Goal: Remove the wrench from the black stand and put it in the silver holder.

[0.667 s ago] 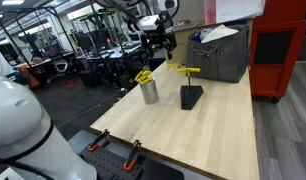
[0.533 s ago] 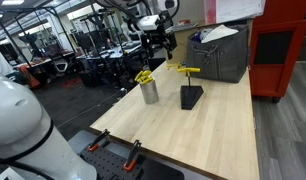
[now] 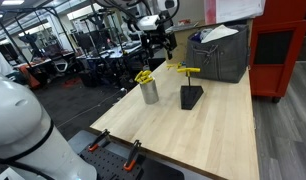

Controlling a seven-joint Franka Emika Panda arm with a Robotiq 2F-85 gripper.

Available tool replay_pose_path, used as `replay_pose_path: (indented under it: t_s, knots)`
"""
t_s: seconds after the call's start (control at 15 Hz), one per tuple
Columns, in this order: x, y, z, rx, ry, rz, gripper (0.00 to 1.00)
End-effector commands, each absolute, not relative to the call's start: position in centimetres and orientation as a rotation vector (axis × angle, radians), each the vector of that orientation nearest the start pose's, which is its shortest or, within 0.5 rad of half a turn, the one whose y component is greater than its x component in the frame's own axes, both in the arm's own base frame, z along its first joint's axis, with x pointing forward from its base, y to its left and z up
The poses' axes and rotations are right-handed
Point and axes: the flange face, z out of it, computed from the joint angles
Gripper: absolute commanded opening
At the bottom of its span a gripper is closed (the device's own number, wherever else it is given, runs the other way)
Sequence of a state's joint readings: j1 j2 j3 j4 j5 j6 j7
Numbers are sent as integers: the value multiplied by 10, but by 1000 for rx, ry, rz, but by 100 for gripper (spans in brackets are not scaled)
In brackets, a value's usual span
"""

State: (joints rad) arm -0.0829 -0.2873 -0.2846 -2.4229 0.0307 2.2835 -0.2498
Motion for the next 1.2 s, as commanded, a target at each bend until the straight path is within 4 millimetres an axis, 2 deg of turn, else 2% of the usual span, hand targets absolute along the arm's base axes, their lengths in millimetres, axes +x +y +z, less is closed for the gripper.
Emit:
replay_pose_path:
  t_s: [0.0, 0.27, 0.53, 0.73, 1.13]
  knots:
    - [431, -168, 426, -3066, 201, -247, 100]
    - [438, -164, 428, -3064, 255, -246, 100]
    - [457, -146, 431, -3031, 437, -222, 100]
    - [475, -129, 436, -3003, 626, -211, 100]
    - [521, -91, 429, -2939, 955, -102, 100]
